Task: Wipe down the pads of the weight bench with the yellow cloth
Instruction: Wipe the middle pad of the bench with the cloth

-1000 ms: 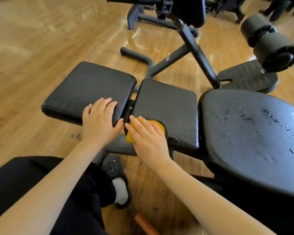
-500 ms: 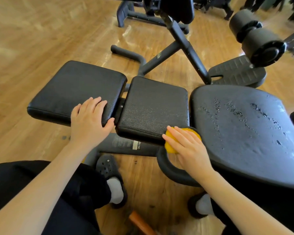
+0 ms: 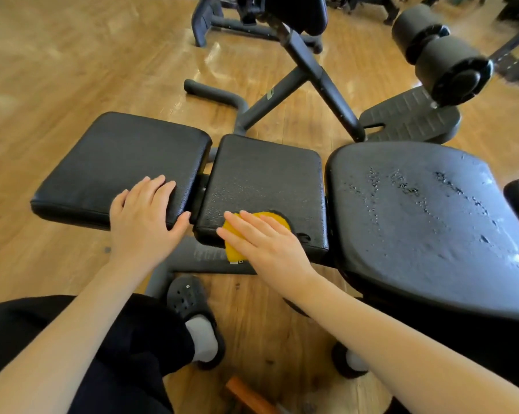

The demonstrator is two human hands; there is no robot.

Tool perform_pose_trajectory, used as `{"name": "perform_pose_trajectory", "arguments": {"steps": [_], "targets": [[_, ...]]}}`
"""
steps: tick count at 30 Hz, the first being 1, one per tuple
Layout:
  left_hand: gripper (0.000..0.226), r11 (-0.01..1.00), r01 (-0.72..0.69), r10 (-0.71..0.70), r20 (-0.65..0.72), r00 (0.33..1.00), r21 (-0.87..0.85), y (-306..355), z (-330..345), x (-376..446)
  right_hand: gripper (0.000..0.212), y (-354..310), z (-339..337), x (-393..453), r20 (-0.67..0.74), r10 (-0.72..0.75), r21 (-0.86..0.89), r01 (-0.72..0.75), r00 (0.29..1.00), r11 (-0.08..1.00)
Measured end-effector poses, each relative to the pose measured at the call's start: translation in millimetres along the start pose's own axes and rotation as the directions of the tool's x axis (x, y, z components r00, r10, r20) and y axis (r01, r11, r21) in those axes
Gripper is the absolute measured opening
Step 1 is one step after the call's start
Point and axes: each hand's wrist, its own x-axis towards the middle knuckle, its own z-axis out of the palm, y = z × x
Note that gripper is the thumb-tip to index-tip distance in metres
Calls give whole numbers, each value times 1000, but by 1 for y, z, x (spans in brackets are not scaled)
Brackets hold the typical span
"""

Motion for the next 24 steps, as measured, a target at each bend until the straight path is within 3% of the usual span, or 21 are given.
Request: {"name": "perform_pose_trajectory", "arguments": {"steps": [3,5,7,9,11,14,16,18,20,24], "targets": [[58,1000,1,-1,20,1000,-6,1,0,-2,76,22,-3,-41,29,143,-18,-142,989,990],[58,1000,2,-2,21,1000,-7,1,0,-3,69,35,-11,-63,-24,240,21,-240,970,971],[58,1000,13,-13,15,1000,-12,2,0,-2,54,44,-28,-69,-106,430,248,-395,896,885],[57,999,28,-28,14,1000,-35,7,0,0,54,53,-48,-58,-76,611,530,-487,788,694],[56,998,44,-43,22,999,-50,12,-2,1,54,63,-64,-31,-20,634,646,-474,773,598],[54,999,35,-33,48,998,-40,10,-3,-1,51,68,-76,33,165,484,672,-457,859,583],[57,999,6,-3,70,998,-33,4,-4,-1,52,60,-72,74,293,252,546,-378,922,748],[67,999,-34,38,101,994,-41,-1,-8,0,52,46,-62,103,394,44,474,-243,918,846],[78,995,-75,82,133,988,-61,-7,-10,2,48,36,-49,118,438,-111,466,-119,892,877],[79,989,-125,136,147,980,-81,-14,-9,3,41,42,-38,121,425,-272,477,42,863,878]]}}
